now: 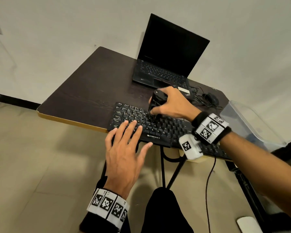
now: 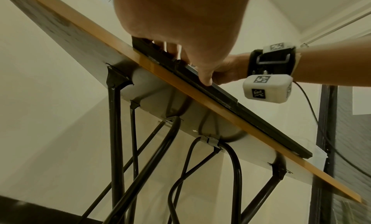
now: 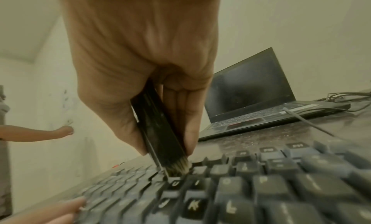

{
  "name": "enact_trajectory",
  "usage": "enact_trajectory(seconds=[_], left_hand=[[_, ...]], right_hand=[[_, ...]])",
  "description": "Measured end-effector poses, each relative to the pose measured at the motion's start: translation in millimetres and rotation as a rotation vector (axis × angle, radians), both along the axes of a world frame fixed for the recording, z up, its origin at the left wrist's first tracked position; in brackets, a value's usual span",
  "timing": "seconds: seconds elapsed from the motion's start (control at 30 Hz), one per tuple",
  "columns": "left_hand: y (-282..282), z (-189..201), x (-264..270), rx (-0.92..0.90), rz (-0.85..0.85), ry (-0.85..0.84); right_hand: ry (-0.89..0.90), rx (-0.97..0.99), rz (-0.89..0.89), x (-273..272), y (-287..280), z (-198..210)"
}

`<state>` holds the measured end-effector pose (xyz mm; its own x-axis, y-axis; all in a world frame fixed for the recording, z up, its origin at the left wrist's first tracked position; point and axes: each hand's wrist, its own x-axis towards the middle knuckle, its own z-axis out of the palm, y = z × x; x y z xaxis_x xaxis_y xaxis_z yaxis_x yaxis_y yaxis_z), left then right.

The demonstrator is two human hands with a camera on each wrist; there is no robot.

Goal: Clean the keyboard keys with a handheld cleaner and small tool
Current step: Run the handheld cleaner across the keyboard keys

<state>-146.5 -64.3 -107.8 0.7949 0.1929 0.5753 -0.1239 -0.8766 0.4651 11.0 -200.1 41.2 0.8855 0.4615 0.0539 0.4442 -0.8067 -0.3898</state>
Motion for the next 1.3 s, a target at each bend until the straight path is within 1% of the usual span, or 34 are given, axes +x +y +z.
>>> enact_trajectory(seconds=[0.07, 0.17, 0.23, 0.33, 0.37, 0.47, 0.53, 0.63, 0.77, 0.83, 0.93, 0.97, 1.03, 1.1, 1.17, 1.23, 1.3], left_hand=[[-0.5, 0.7, 1.7, 0.002, 0.005, 0.001], [-0.3, -0.7, 0.9, 0.002, 0.002, -0.003], [0.1, -1.4, 0.4, -0.003, -0.003, -0.01], [-0.2, -1.4, 2.0, -0.008, 0.002, -0.017], [-0.4, -1.3, 2.3, -0.011, 0.003, -0.017], [-0.6, -1.1, 0.4, -0.021, -0.01, -0.017], [0.3, -0.9, -0.8, -0.016, -0.006, -0.012], [0.1, -0.1, 0.0, -0.006, -0.001, -0.015], [0.2, 0.6, -0.2, -0.008, -0.004, -0.01], [0.2, 0.6, -0.4, -0.005, -0.004, -0.004], [0.3, 0.8, 0.4, -0.007, 0.0, -0.011], [0.2, 1.1, 0.9, -0.008, 0.002, -0.011], [0.0, 1.3, 0.6, -0.01, -0.002, -0.006], [-0.2, 0.4, -0.4, -0.008, -0.002, -0.007], [0.4, -0.4, 0.6, -0.003, -0.002, -0.005], [-0.3, 0.3, 1.7, -0.003, 0.002, -0.001], [-0.5, 0.8, 1.4, -0.003, 0.004, 0.002]], right_hand=[[0.004, -0.005, -0.029, 0.8, -2.7, -2.8], [-0.043, 0.01, -0.138, 11.7, -3.0, 0.9], [-0.014, 0.014, -0.112, 11.8, -1.7, 2.8], [0.038, 0.007, -0.013, -2.8, 4.0, -0.2], [0.016, -0.01, -0.021, -3.6, 6.1, -1.0], [-0.061, -0.012, -0.124, 4.5, 8.6, 2.8], [-0.037, -0.009, -0.1, 3.4, 9.4, 3.0], [0.009, -0.011, -0.002, -16.2, 13.2, -0.5], [-0.07, 0.006, -0.101, -0.9, 16.5, 0.5], [-0.061, 0.006, -0.087, 2.8, 17.3, 1.9], [-0.029, -0.012, 0.008, -8.9, 17.2, -1.5], [-0.033, -0.017, 0.001, -8.0, 16.8, -2.5], [-0.069, -0.015, -0.079, 3.5, 16.1, -0.9], [-0.056, 0.01, -0.134, 10.5, 13.5, 3.7], [0.003, 0.044, -0.095, 7.0, 12.9, 4.0], [0.034, 0.019, -0.03, -7.0, 16.3, 0.0], [-0.009, 0.006, -0.077, -2.1, 20.6, -3.0]])
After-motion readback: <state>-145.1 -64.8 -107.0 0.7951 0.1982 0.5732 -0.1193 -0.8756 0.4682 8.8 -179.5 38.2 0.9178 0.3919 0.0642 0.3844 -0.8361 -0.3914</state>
